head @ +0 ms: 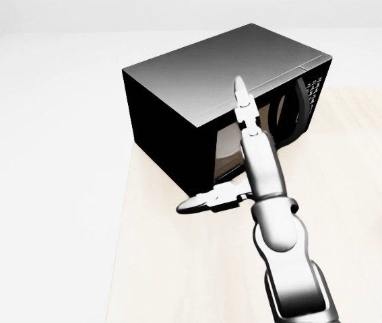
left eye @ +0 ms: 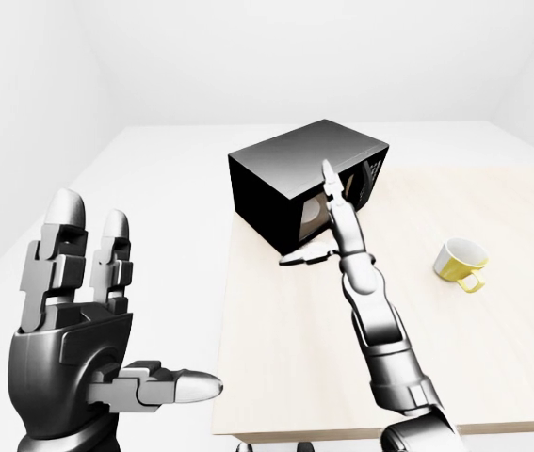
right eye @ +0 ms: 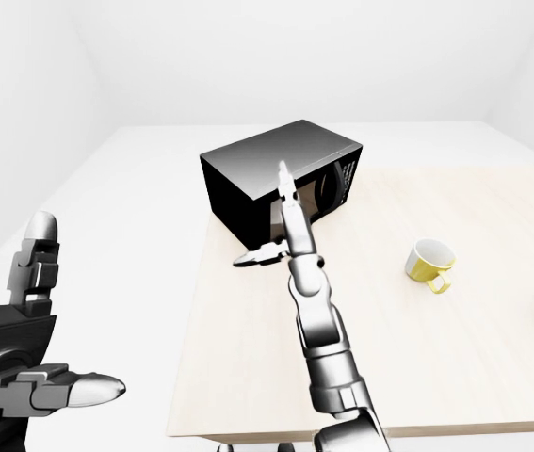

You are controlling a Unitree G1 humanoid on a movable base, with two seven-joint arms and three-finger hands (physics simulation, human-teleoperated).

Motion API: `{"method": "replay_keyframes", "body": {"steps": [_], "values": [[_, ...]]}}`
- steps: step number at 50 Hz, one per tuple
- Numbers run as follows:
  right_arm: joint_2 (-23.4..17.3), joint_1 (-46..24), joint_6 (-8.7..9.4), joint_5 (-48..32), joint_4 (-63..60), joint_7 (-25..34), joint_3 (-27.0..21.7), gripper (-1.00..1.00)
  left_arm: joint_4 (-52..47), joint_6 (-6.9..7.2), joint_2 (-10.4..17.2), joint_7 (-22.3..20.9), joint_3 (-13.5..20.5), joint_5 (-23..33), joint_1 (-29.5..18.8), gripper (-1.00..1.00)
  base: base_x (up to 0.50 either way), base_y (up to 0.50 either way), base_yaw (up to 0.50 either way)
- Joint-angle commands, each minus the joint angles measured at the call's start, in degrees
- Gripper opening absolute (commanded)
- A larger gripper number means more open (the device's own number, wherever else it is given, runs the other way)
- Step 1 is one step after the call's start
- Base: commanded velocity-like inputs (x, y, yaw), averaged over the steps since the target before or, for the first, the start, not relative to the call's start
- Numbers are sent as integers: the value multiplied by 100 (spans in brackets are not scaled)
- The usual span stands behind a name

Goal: Close the microwave.

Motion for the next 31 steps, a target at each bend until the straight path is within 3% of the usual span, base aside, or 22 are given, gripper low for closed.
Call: {"method": "replay_keyframes", "body": {"steps": [1, 15, 27, 31], "values": [[175, 1377, 0, -176, -2763, 256, 242, 100, 0, 0, 42, 35, -30, -14, 35, 100, 0, 0, 0], [59, 3144, 0, 306, -4224, 87, 511, 100, 0, 0, 5, 19, -103, 71, 37, 100, 0, 0, 0], [-31, 3698, 0, 722, -4615, -30, 343, 100, 0, 0, -41, -39, -7, 33, -30, 100, 0, 0, 0], [-46, 3777, 0, 842, -4266, -79, 249, 100, 0, 0, -180, -154, -55, 196, -57, 100, 0, 0, 0]]}}
